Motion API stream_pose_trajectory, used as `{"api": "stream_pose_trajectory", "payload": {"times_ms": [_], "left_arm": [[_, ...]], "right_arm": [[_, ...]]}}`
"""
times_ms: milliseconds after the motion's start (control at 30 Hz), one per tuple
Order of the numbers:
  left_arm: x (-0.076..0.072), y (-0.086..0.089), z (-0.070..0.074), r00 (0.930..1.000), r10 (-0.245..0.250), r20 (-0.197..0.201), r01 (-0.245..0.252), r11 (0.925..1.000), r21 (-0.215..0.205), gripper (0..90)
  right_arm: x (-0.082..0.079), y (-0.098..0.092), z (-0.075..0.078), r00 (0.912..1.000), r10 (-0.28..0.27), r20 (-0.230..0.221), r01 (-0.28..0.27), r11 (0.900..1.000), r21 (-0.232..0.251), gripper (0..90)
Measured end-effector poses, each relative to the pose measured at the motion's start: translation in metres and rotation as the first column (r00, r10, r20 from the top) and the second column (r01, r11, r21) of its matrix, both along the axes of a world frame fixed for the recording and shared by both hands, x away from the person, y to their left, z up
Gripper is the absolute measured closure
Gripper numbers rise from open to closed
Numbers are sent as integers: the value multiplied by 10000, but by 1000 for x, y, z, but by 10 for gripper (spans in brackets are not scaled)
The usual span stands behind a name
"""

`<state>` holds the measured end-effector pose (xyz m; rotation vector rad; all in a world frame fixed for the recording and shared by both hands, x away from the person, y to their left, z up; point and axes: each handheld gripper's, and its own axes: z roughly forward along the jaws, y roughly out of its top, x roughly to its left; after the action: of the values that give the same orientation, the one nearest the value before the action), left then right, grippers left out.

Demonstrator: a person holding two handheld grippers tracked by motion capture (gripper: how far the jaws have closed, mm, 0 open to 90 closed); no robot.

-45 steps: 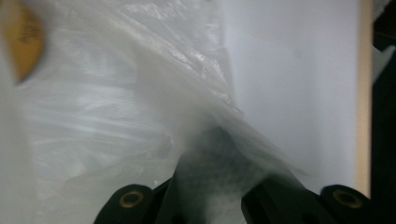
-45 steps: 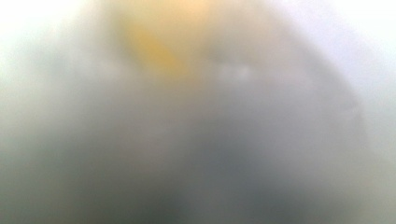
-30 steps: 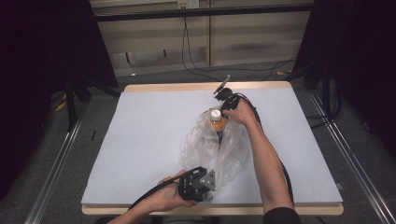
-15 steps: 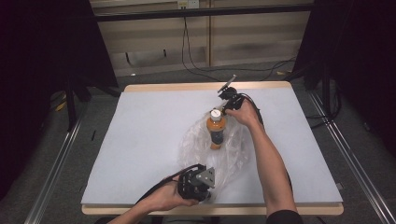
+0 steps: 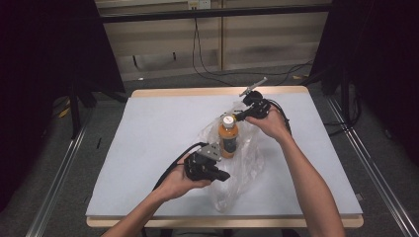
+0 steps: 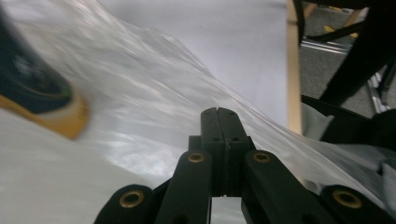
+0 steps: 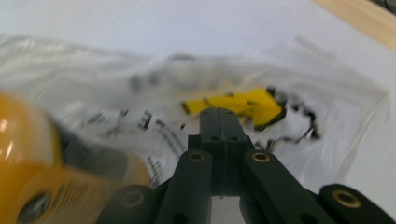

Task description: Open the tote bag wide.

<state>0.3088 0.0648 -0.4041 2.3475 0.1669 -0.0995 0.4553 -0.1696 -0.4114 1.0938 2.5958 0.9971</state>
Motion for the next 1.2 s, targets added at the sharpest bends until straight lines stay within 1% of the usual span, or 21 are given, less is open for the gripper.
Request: {"api": "stream_pose_trajectory", "payload": {"times_ms": [100,167,233,300,333,400,467,567,667,700,733,767,800,833,867,933,967,1000,1067,1100,1200], "left_arm": [[13,-1,3,9992,389,111,-389,9992,27,900],[23,-4,3,9975,551,436,-570,9974,438,900],[33,-6,-3,9964,791,313,-811,9944,678,900],[41,-8,-13,9946,979,338,-1012,9881,1159,900],[44,-9,-19,9923,1125,509,-1187,9825,1432,900],[54,-7,-31,9905,1346,280,-1374,9761,1681,900],[63,-2,-42,9869,1575,346,-1613,9656,2041,900],[73,7,-54,9805,1942,300,-1959,9541,2267,900],[81,19,-60,9735,2287,20,-2239,9510,2134,900],[82,22,-60,9715,2369,-17,-2315,9505,2071,900],[81,24,-61,9646,2635,-109,-2566,9473,1919,900],[84,28,-60,9718,2357,53,-2313,9489,2147,900],[83,29,-61,9637,2667,-107,-2598,9462,1929,900],[83,29,-61,9637,2667,-107,-2598,9462,1929,900],[85,33,-60,9698,2439,1,-2383,9476,2127,900],[83,39,-62,9590,2832,-117,-2760,9424,1891,900],[83,39,-62,9590,2832,-117,-2760,9424,1891,900],[83,45,-61,9563,2921,-118,-2844,9389,1937,900],[84,52,-61,9587,2845,-56,-2778,9402,1973,900],[83,54,-62,9514,3079,-79,-3014,9358,1829,900],[84,61,-62,9495,3137,39,-3088,9323,1884,900]], "right_arm": [[-13,-4,-8,9998,202,-41,-201,9994,268,900],[-20,-3,-11,9993,380,6,-380,9984,410,900],[-26,0,-15,9979,653,6,-653,9977,185,900],[-31,5,-19,9970,742,-220,-748,9968,-281,900],[-33,7,-23,9959,821,-374,-838,9954,-467,900],[-37,10,-30,9938,973,-534,-1002,9935,-535,900],[-42,9,-38,9930,976,-660,-1014,9932,-573,900],[-47,4,-48,9918,985,-817,-1043,9921,-701,900],[-52,-6,-56,9910,977,-920,-1041,9922,-679,900],[-54,-10,-58,9913,968,-887,-1015,9935,-505,900],[-55,-13,-58,9919,926,-872,-976,9937,-549,900],[-57,-15,-58,9924,853,-889,-903,9944,-547,900],[-58,-18,-57,9929,926,-746,-975,9931,-654,900],[-58,-18,-57,9929,926,-746,-975,9931,-654,900],[-61,-21,-57,9931,948,-684,-997,9925,-712,900],[-69,-29,-57,9939,920,-604,-968,9919,-821,900],[-71,-33,-58,9941,929,-559,-970,9924,-759,900],[-73,-37,-58,9948,869,-530,-906,9933,-722,900],[-78,-44,-59,9959,820,-372,-842,9946,-605,900],[-79,-47,-60,9961,840,-286,-855,9947,-569,900],[-84,-52,-60,9966,807,-192,-818,9948,-612,900]]}}
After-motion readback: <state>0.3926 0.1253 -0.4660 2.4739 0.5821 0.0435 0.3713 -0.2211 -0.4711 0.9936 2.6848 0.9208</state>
